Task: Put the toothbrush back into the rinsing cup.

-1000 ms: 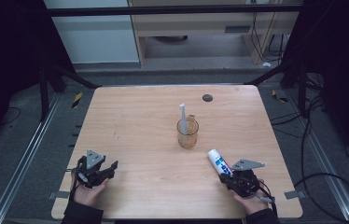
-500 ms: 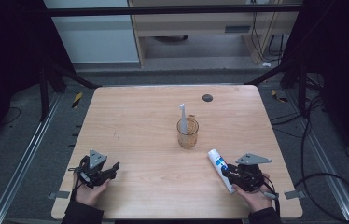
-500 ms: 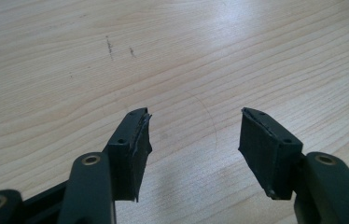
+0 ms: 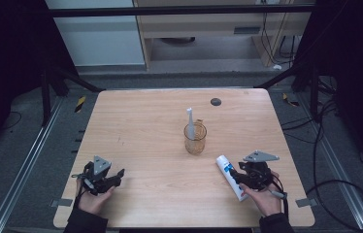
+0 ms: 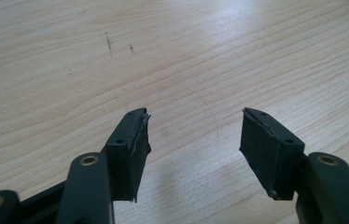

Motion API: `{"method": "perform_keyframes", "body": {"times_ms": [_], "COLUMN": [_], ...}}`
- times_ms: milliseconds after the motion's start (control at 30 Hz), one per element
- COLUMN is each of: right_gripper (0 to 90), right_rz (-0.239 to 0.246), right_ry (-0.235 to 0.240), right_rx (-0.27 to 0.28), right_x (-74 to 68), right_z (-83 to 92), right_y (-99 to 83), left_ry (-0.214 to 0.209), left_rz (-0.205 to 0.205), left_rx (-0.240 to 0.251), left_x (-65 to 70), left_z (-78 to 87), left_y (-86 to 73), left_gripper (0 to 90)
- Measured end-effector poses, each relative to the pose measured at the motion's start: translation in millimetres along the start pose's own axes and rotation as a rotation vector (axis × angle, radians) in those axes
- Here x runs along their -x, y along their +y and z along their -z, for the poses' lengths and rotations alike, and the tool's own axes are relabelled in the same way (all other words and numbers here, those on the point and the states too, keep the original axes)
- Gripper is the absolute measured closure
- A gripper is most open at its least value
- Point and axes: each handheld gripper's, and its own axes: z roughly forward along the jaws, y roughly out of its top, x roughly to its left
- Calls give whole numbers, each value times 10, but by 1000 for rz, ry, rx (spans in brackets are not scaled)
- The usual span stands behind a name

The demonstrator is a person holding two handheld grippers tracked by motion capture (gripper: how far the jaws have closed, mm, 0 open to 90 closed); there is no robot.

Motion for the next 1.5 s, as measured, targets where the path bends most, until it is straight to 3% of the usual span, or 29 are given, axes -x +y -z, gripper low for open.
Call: {"method": "perform_keyframes", "body": {"times_ms": [167, 700, 1000, 1233, 1500], "right_gripper": [513, 501, 711, 873, 900], "right_rz": [25, 40, 17, 3, 3], "right_ry": [-7, -8, -9, -52, -54], "right_rx": [-26, -71, -62, -78, -141], "right_x": [-30, -38, 31, 173, 266], "right_z": [-61, -204, -124, 1, -17], "right_y": [31, 121, 36, -153, -344], "left_ry": [-3, -5, -5, -5, 0], "left_rz": [-1, -6, -4, -4, -5], "left_rx": [-4, -12, -10, -9, -5], "left_x": [-3, -7, -14, -12, -10], "left_z": [-5, -15, -5, -5, 0], "left_y": [-1, -2, -3, -4, -5], "left_gripper": [410, 405, 407, 409, 407]}}
